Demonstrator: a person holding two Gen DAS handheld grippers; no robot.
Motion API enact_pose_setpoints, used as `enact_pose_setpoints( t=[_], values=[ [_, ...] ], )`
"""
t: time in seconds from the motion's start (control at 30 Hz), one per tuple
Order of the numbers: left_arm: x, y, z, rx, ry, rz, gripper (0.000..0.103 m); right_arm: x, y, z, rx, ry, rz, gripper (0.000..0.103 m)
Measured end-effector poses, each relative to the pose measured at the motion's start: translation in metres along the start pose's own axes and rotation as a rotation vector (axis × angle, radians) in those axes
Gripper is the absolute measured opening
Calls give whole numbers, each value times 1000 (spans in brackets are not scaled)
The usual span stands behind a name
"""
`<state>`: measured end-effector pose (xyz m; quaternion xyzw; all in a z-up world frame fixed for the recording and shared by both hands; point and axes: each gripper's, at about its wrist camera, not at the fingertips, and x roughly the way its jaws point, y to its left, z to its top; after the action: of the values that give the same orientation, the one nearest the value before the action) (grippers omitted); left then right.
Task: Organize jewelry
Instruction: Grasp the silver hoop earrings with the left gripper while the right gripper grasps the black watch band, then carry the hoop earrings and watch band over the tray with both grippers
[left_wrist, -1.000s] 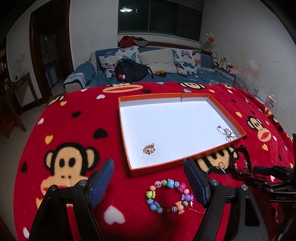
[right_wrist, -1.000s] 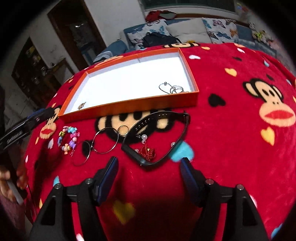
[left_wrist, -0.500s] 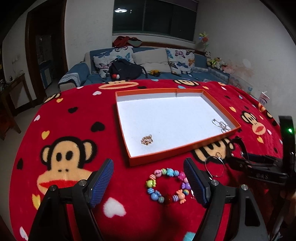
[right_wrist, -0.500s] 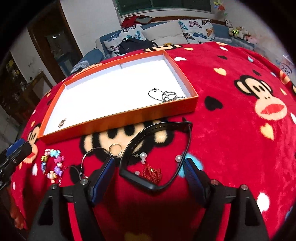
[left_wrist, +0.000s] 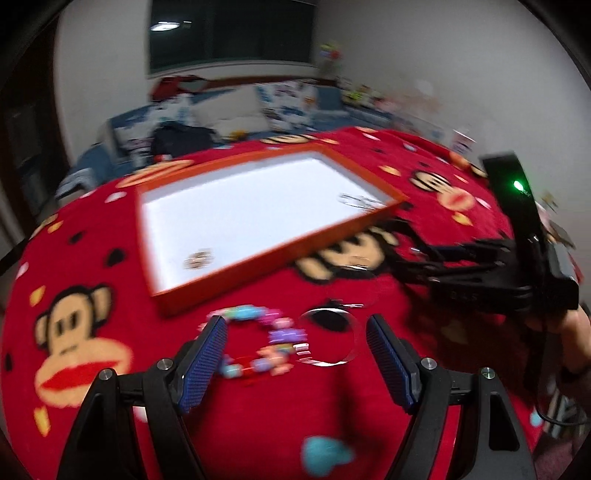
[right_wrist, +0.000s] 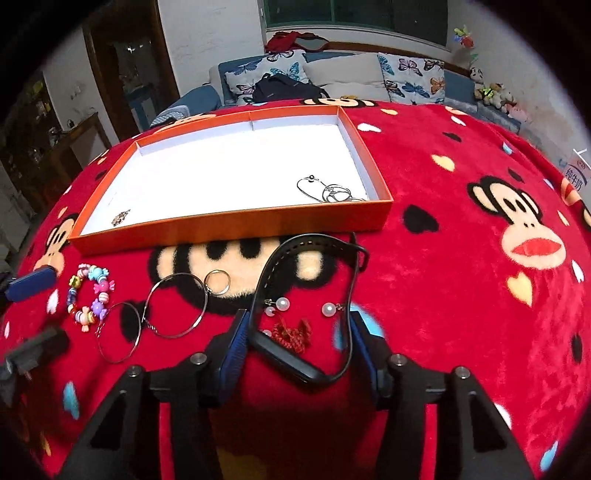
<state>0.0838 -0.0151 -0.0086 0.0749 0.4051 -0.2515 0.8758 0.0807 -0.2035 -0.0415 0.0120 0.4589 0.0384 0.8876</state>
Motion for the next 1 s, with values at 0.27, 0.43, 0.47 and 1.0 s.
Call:
enact_pose_setpoints(
  t=[0.27, 0.43, 0.47, 1.0],
  values=[
    [47, -35, 23, 97, 72, -58, 82, -11, -16, -7, 7, 3, 69, 55],
    [73, -37, 33, 126, 108, -76, 82, -23, -29, -5, 28, -13, 133, 55],
    [77, -38, 35, 135, 111, -71, 81, -24, -30, -4, 29, -15, 139, 55],
    [95, -51, 39, 231, 91, -77, 53, -35, -43, 3, 31, -44, 174, 55]
  ],
)
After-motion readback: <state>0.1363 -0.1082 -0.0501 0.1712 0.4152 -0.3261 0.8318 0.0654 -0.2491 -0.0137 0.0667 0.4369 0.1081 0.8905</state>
